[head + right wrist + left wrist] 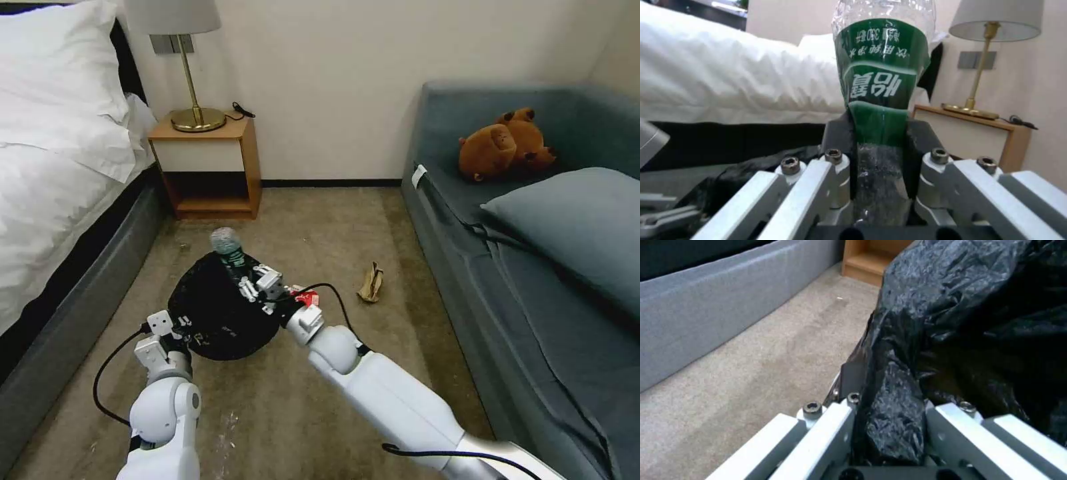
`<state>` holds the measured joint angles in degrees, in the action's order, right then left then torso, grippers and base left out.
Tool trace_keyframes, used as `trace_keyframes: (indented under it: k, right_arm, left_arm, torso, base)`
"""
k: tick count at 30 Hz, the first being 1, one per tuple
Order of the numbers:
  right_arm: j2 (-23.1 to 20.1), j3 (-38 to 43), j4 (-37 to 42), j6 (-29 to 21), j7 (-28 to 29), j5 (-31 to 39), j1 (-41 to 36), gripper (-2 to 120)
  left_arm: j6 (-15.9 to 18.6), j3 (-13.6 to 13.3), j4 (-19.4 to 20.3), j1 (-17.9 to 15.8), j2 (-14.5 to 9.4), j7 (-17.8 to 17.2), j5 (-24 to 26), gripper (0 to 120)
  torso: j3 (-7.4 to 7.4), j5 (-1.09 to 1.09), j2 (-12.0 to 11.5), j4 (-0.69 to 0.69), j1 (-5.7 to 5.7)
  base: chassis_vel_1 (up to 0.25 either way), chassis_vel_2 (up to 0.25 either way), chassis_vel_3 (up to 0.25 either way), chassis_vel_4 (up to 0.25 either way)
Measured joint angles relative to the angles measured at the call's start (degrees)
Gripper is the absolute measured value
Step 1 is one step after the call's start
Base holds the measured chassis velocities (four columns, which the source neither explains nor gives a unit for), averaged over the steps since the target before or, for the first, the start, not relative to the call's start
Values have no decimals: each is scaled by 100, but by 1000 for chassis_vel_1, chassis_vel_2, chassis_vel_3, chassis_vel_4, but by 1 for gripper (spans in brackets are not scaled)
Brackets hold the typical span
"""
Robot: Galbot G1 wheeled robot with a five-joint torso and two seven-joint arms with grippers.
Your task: Pick up the trash bin, then pick up the garbage on the floor and place it into the trash bin.
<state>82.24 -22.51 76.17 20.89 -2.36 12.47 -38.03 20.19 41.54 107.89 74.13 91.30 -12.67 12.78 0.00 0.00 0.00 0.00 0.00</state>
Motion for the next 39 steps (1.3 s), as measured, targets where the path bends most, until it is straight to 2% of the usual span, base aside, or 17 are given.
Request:
trace_keyframes:
  k: [2,9,10,13,15,17,18,20,21,22,24,28,30,39]
  right_arm:
    - [112,-21,-246,159,18,-139,-67,17]
    - [184,28,-409,217,42,-272,-118,18]
    - [180,48,-401,198,48,-272,-119,25]
    - [174,54,-389,186,53,-272,-119,29]
    - [157,75,-360,159,54,-271,-116,42]
    - [153,84,-356,155,54,-271,-117,45]
    - [147,92,-356,154,53,-270,-120,54]
    - [144,93,-357,154,52,-270,-125,56]
    - [136,95,-359,154,48,-270,-136,64]
    - [136,95,-359,154,48,-270,-136,64]
    - [136,107,-360,154,37,-276,-157,76]
    - [142,115,-360,153,29,-283,-163,86]
    - [144,122,-348,153,17,-294,-165,98]
    - [92,284,-128,141,75,-310,-156,100]
  left_arm:
    - [0,16,21,1,-3,8,6,2]
    - [0,10,34,3,4,10,15,2]
    - [0,-6,35,0,11,11,15,2]
    - [0,-17,35,-4,15,11,15,2]
    - [0,-21,35,-19,23,15,10,2]
    - [0,-25,35,-19,24,16,9,2]
    - [0,-29,35,-18,24,17,6,2]
    - [-1,-29,35,-17,24,18,6,2]
    - [0,-29,35,-8,23,19,5,2]
    - [0,-29,35,-8,23,19,5,2]
    - [0,-30,37,13,19,19,2,2]
    - [0,-29,53,18,11,20,2,2]
    - [8,-26,86,23,-2,21,1,2]
    - [25,-20,107,14,-27,17,7,2]
  torso:
    - [0,0,0,0,0]
    - [0,0,0,0,0]
    - [0,0,0,-1,0]
    - [0,0,0,-1,0]
    - [0,1,0,-1,0]
    - [0,1,0,0,0]
    - [0,1,0,-1,0]
    - [0,1,0,-1,0]
    - [0,1,0,-1,0]
    - [0,1,0,-1,0]
    - [0,1,0,-1,0]
    - [0,1,0,-1,0]
    - [0,1,0,0,0]
    - [0,1,0,0,0]
  base:
    - [0,0,0,0]
    - [0,0,0,0]
    - [0,0,0,0]
    - [0,0,0,0]
    - [0,0,0,0]
    - [0,0,0,0]
    - [0,0,0,0]
    - [0,0,0,0]
    - [0,0,0,0]
    - [0,0,0,0]
    - [0,0,0,0]
    - [0,0,0,0]
    - [0,0,0,0]
    - [0,0,0,0]
